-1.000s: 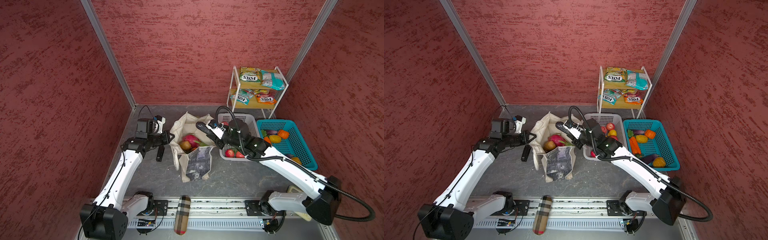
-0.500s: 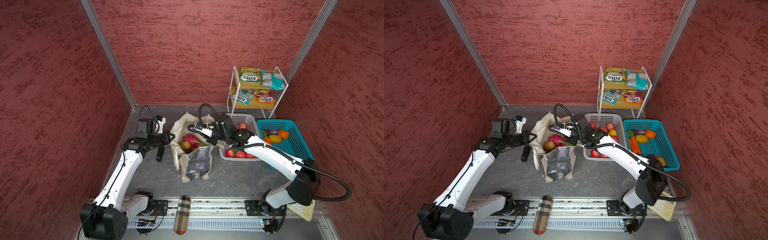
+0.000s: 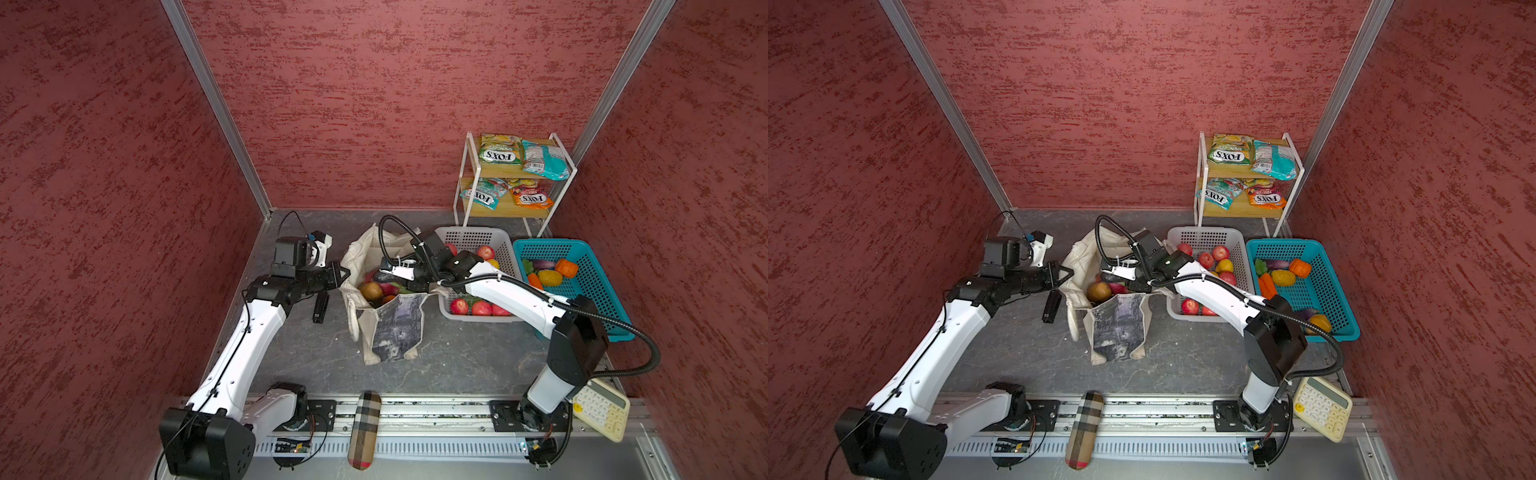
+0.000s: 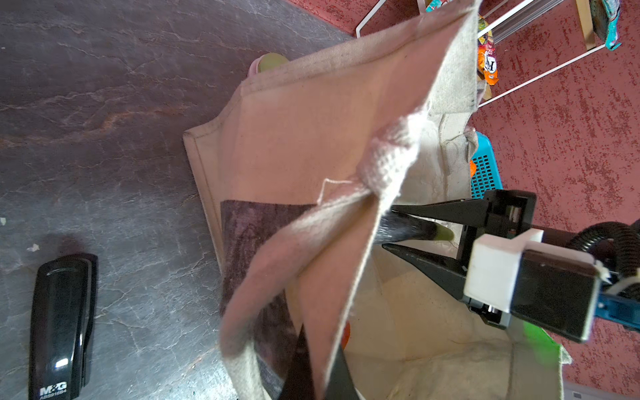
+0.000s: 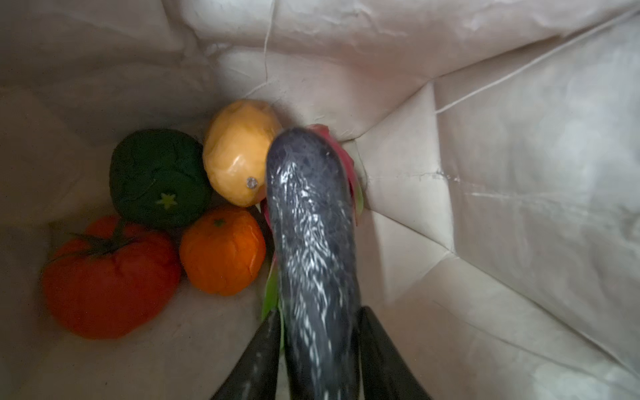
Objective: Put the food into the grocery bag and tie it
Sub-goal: 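Lower the dark eggplant into the bag and open the right gripper, then move the right gripper back over the teal basket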
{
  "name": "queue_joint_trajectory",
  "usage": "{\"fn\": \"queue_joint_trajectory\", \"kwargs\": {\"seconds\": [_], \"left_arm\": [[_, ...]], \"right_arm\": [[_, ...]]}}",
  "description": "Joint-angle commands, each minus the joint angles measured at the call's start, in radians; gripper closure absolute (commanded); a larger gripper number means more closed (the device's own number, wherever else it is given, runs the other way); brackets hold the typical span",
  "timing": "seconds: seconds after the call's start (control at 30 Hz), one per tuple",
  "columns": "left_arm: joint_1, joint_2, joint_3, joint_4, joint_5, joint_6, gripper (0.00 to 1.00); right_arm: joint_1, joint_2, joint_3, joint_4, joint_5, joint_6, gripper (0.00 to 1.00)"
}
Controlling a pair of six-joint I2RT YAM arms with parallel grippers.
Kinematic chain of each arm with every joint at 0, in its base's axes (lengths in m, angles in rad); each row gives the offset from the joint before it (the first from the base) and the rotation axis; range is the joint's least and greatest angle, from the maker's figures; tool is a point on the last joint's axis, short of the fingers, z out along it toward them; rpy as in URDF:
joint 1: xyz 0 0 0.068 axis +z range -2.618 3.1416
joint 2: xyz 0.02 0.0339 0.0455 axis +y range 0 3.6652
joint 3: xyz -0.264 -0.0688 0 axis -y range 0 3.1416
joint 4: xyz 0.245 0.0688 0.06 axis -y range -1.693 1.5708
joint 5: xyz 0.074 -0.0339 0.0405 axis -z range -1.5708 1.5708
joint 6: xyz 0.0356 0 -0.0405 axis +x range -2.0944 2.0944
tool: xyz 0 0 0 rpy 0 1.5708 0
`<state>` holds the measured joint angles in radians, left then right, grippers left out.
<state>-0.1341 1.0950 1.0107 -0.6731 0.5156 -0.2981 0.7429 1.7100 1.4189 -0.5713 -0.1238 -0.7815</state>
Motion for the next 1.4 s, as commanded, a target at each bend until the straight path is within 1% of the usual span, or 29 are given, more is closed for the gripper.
{"fn": "queue_joint_trajectory", "kwargs": {"seconds": [0.0, 0.13, 0.3, 0.37, 0.4, 0.47, 0.5, 0.53, 0.63, 0.73, 0.8, 0.9, 0.93, 0.97, 1.0, 1.07, 1.13, 1.17, 1.23, 1.27, 1.37], "left_arm": [[-0.006, 0.006, 0.002, 0.017, 0.007, 0.022, 1.0], [-0.006, 0.005, 0.002, 0.015, 0.006, 0.022, 1.0], [-0.006, 0.005, 0.002, 0.014, 0.006, 0.024, 1.0], [-0.006, 0.005, 0.002, 0.013, 0.005, 0.024, 1.0], [-0.006, 0.003, 0.003, 0.011, 0.004, 0.024, 1.0], [-0.006, 0.002, 0.003, 0.012, 0.004, 0.024, 1.0], [-0.006, 0.002, 0.003, 0.012, 0.002, 0.025, 1.0], [-0.006, 0.002, 0.003, 0.012, 0.001, 0.025, 1.0], [-0.006, 0.001, 0.003, 0.01, 0.001, 0.027, 1.0], [-0.006, 0.0, 0.003, 0.009, 0.0, 0.028, 1.0], [-0.007, -0.001, 0.003, 0.008, -0.003, 0.027, 1.0], [-0.008, 0.002, 0.003, 0.007, -0.006, 0.03, 1.0], [-0.007, 0.003, 0.003, 0.006, -0.005, 0.03, 1.0], [-0.008, 0.005, 0.005, 0.006, -0.005, 0.03, 1.0], [-0.009, 0.005, 0.004, 0.006, -0.006, 0.03, 1.0], [-0.009, 0.005, 0.004, 0.006, -0.007, 0.03, 1.0], [-0.01, 0.006, 0.003, 0.005, -0.011, 0.03, 1.0], [-0.011, 0.007, 0.003, 0.004, -0.012, 0.03, 1.0], [-0.012, 0.008, 0.003, 0.003, -0.017, 0.031, 1.0], [-0.013, 0.008, 0.003, 0.003, -0.017, 0.031, 1.0], [-0.016, 0.009, 0.003, 0.0, -0.021, 0.032, 1.0]], "right_arm": [[0.006, 0.012, 0.043, -0.061, 0.014, -0.071, 0.57], [0.007, 0.03, 0.069, -0.082, 0.005, -0.09, 0.53], [0.009, 0.058, 0.109, -0.103, -0.01, -0.098, 0.51], [0.013, 0.069, 0.123, -0.108, -0.019, -0.099, 0.48], [0.017, 0.071, 0.13, -0.108, -0.022, -0.099, 0.42], [0.025, 0.072, 0.135, -0.092, -0.027, -0.095, 0.28], [0.028, 0.066, 0.133, -0.077, -0.031, -0.088, 0.19], [0.03, 0.058, 0.129, -0.058, -0.037, -0.08, 0.02], [0.03, 0.016, 0.104, 0.028, -0.026, -0.032, 0.01], [0.03, -0.044, 0.075, 0.142, 0.052, 0.056, 0.01], [0.03, -0.088, 0.067, 0.236, 0.168, 0.17, 0.01], [0.03, -0.141, 0.093, 0.303, 0.461, 0.395, 0.01], [0.03, -0.156, 0.103, 0.306, 0.56, 0.468, 0.01], [0.03, -0.177, 0.118, 0.297, 0.686, 0.576, 0.01], [0.029, -0.192, 0.14, 0.262, 0.757, 0.66, 0.01], [0.026, -0.207, 0.198, 0.149, 0.799, 0.75, 0.01], [0.023, -0.208, 0.265, 0.02, 0.863, 0.868, 0.01], [0.021, -0.21, 0.292, -0.054, 0.903, 0.949, 0.01], [0.009, -0.227, 0.314, -0.165, 0.946, 1.089, 0.01], [0.001, -0.25, 0.31, -0.205, 0.954, 1.162, 0.01], [-0.057, -0.35, 0.249, -0.294, 0.923, 1.363, 0.01]]}}
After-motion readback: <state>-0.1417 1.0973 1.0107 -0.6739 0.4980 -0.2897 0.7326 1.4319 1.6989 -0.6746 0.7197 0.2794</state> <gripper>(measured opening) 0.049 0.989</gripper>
